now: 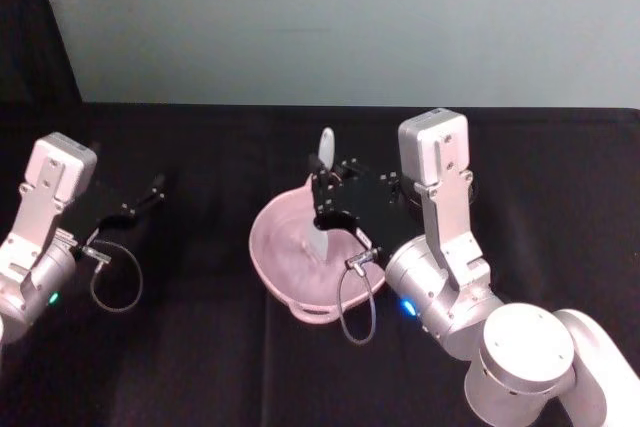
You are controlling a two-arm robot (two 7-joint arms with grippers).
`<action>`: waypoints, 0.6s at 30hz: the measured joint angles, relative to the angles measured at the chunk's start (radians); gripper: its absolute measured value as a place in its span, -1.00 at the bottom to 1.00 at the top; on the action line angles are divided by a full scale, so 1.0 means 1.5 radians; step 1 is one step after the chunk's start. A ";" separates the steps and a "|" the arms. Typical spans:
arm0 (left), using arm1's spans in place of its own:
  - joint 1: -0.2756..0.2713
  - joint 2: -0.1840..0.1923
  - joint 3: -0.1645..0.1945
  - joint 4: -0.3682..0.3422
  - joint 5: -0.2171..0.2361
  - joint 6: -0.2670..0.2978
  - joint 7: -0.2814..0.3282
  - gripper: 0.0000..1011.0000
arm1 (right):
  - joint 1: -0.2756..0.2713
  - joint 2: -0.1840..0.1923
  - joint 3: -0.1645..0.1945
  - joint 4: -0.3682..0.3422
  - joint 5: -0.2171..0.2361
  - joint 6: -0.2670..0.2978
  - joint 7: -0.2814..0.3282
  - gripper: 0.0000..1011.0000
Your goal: Use the one hand to pick up the spoon and stir the clear water in the bowl.
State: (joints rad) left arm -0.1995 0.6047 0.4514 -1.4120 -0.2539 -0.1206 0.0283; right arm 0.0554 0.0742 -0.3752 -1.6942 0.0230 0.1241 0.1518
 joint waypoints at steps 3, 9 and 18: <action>0.000 0.000 0.000 0.000 0.000 0.000 0.000 1.00 | 0.004 -0.004 0.009 0.005 -0.008 -0.002 -0.008 -0.78; 0.000 0.000 0.000 0.000 0.000 0.000 0.000 1.00 | 0.005 -0.005 0.026 0.007 -0.020 0.003 -0.016 -0.78; 0.000 0.000 0.000 0.000 0.000 0.000 0.000 1.00 | -0.009 -0.005 0.056 -0.017 -0.009 0.025 -0.011 -0.78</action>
State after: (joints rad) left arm -0.1995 0.6047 0.4514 -1.4120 -0.2539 -0.1205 0.0283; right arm 0.0415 0.0667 -0.2918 -1.7192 0.0098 0.1617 0.1358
